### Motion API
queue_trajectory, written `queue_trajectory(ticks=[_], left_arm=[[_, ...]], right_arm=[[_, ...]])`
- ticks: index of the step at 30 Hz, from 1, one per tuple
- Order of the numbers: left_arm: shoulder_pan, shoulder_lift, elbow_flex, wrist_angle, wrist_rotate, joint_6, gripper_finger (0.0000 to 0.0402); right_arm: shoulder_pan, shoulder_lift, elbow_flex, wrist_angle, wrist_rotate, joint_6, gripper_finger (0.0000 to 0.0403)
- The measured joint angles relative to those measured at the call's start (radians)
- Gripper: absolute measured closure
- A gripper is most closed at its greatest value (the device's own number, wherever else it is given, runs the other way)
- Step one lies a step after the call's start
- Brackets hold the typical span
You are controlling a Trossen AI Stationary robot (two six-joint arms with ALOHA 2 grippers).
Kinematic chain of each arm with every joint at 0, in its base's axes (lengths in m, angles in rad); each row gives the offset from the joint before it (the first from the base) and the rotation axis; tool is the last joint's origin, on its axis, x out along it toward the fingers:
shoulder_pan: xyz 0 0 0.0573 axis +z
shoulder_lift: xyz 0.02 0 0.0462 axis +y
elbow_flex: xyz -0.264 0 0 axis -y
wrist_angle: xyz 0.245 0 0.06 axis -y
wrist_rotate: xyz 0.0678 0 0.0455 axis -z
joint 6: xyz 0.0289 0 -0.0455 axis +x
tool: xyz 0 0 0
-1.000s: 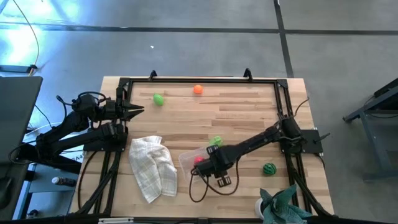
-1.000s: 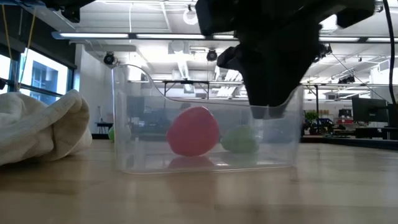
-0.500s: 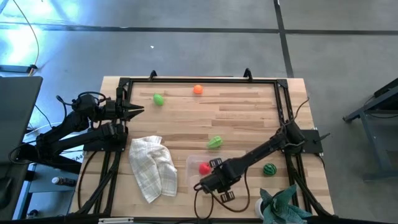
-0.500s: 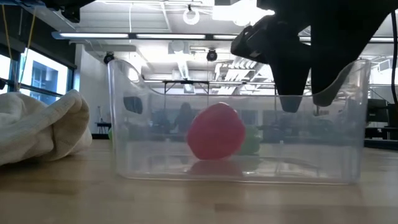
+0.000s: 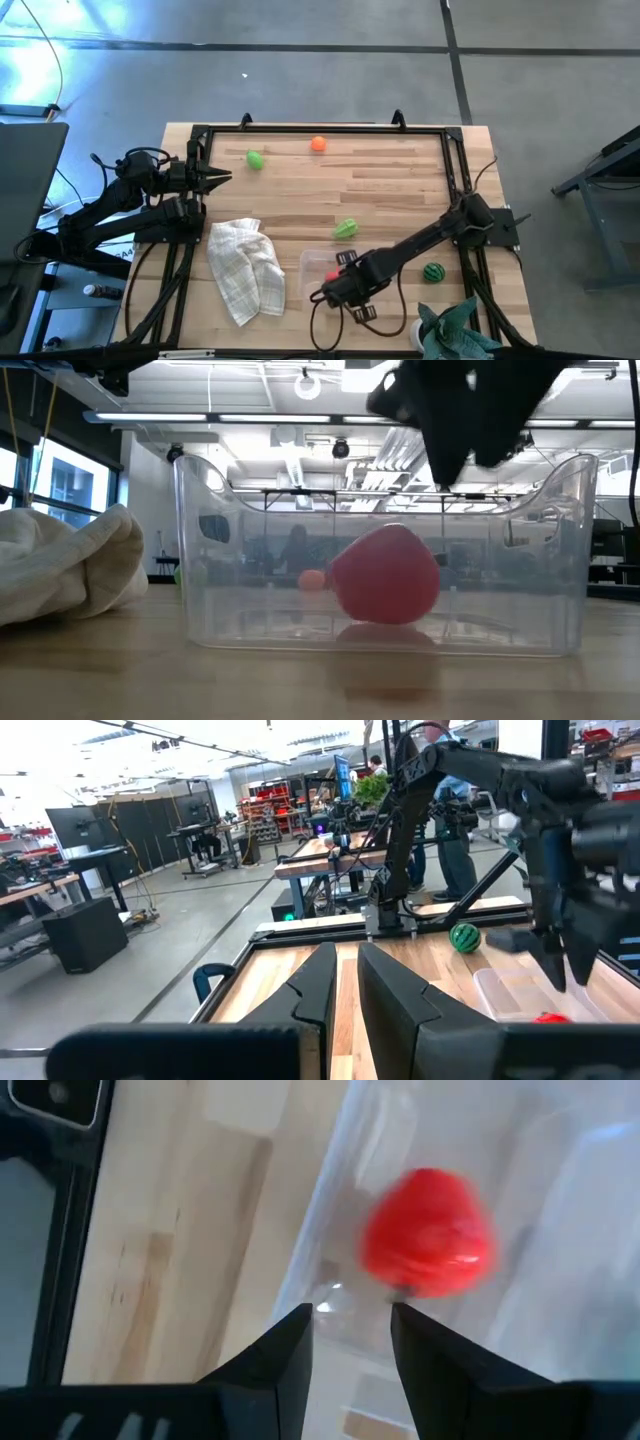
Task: Pick and placing Produce into tupperware
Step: Put the green watermelon into the transparent bin
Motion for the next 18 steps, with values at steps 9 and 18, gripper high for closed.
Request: queue_trajectory(ticks=[9, 18], left_arm=[[0.0, 0.0, 0.0, 0.0, 0.0, 0.0, 0.0364], [0.0, 0.0, 0.0, 0.0, 0.0, 0.0, 0.0364]], right_arm=[[-0.02, -0.041, 0.226, -0.194, 0.15, -0.036, 0.0275], [-0.139, -0.046, 0.468, -0.287, 0.211, -0.088, 0.0275]])
